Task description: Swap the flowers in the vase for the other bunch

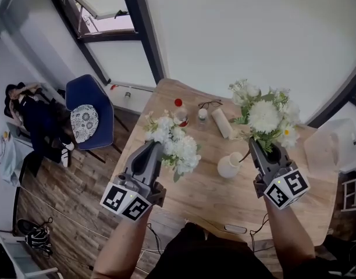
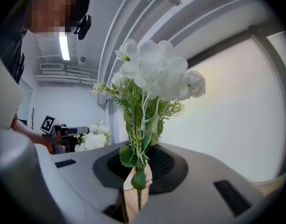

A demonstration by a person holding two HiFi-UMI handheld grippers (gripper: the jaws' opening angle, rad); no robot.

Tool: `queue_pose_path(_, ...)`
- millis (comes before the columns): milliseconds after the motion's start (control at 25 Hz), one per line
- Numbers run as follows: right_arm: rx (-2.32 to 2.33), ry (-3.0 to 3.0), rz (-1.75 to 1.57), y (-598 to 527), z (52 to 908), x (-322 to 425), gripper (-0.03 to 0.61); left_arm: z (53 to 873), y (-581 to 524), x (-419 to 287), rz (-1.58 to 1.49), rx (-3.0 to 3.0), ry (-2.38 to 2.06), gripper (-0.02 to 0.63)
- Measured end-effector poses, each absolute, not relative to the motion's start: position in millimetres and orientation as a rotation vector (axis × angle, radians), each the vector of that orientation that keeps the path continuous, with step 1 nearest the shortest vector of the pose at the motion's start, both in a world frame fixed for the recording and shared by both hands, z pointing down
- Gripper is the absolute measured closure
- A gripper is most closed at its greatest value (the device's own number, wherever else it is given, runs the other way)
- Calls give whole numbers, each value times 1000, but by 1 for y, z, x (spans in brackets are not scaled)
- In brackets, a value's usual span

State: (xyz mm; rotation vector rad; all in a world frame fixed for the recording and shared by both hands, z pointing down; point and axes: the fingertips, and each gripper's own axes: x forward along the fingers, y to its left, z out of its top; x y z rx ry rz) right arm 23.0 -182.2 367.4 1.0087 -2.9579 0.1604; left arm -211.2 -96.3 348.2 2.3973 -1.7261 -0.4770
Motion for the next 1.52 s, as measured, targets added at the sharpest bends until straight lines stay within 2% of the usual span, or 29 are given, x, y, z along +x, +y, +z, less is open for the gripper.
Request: queue_pose_path(1520, 973, -2833, 204, -183, 464, 14, 500, 396, -105, -213, -449, 2268, -1665, 604)
